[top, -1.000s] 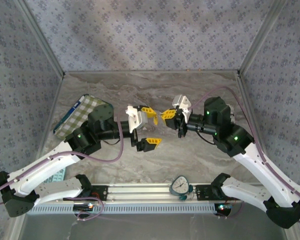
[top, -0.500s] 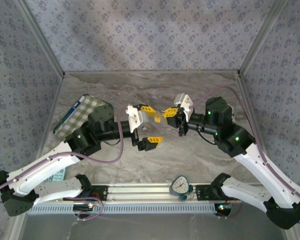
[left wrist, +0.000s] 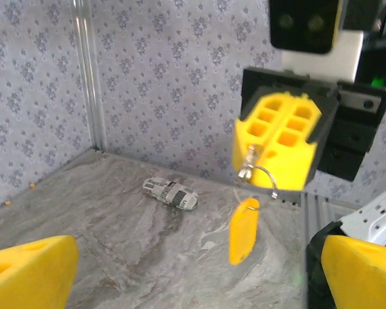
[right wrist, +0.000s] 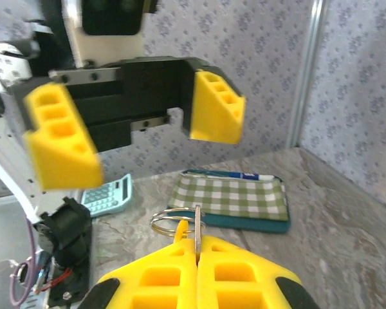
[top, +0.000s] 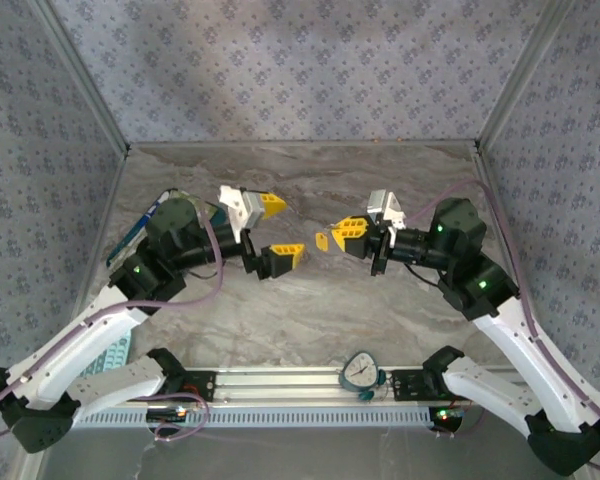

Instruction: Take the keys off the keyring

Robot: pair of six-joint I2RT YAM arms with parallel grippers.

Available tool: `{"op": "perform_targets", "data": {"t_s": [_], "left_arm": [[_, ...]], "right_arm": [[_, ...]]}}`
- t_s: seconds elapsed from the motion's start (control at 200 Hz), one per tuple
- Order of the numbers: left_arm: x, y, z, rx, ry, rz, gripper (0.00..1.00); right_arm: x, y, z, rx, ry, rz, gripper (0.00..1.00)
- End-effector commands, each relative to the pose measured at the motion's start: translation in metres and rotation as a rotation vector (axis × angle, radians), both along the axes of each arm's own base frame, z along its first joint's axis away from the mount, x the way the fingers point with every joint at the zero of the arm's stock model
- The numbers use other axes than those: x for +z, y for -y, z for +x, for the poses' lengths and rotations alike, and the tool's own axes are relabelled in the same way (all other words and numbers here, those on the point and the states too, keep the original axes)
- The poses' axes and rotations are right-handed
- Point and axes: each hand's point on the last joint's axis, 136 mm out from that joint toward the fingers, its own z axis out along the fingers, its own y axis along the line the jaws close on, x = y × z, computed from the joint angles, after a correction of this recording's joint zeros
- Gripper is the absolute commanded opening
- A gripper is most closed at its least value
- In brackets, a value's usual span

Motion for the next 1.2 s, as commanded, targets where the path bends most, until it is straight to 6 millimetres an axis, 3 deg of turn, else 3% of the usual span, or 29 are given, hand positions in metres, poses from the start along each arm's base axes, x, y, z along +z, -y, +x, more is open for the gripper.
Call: {"op": "perform_targets", "data": {"t_s": [0.0,0.215,0.5,1.194], "left_arm": [[0.037,0.0,-0.022,-0.211,-0.09,-0.144,0.95],[0.043,0.011,-0.033,-0.406,-0.203,-0.17,0.95],[0.046,0.02,-0.042,-0.467,-0.195,-0.163,0.99],[0.024,0.042,-0.027,-0.335,-0.157,-0.047,0.99]], "right_arm": [[0.022,-0.004,-0.024,0.161,0.063,0.083,0.0],[0.032,-0.009,-0.033,0.257,0.072,0.117,0.0],[0.033,-0.011,-0.027,0.241,0.056,0.115,0.0],[0.029,-0.017,-0.025,0.246,0.018,0.093,0.0]]}}
